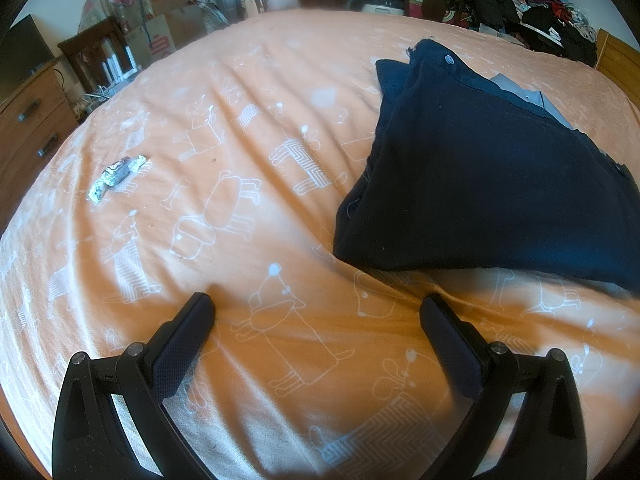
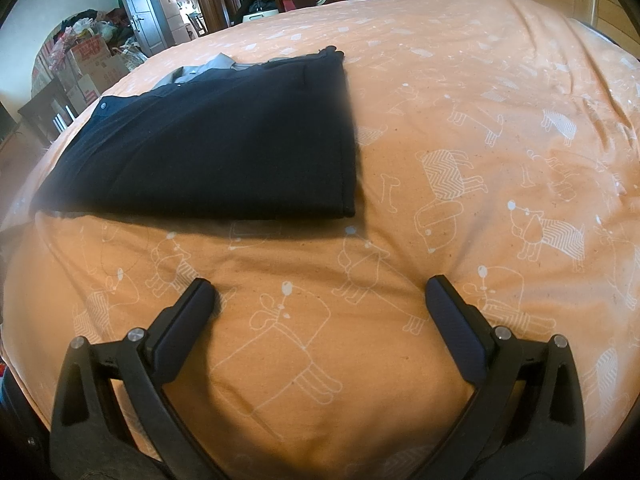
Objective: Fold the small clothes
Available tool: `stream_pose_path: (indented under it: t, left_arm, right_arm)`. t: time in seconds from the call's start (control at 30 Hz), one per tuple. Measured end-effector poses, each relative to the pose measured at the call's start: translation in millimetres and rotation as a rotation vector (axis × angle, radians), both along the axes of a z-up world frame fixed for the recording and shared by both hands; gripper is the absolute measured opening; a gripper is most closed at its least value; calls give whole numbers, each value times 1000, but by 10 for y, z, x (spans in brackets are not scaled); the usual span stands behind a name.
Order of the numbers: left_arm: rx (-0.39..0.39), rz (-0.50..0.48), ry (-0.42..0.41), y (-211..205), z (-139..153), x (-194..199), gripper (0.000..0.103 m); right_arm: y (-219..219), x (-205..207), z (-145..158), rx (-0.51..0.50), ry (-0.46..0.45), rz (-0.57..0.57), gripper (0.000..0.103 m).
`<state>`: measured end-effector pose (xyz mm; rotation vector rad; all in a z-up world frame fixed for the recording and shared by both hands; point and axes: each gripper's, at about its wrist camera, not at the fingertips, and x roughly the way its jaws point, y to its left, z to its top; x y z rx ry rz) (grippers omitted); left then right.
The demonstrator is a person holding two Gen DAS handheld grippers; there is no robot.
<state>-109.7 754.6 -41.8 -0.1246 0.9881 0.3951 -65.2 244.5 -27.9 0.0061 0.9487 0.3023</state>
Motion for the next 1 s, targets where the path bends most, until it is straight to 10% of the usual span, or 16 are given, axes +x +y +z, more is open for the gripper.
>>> stream_pose_path:
  t: [1.0]
  left_arm:
    - [1,0,0,-10,0,5,103]
  right_arm:
    - [37,-14,1,9,1,-1,103]
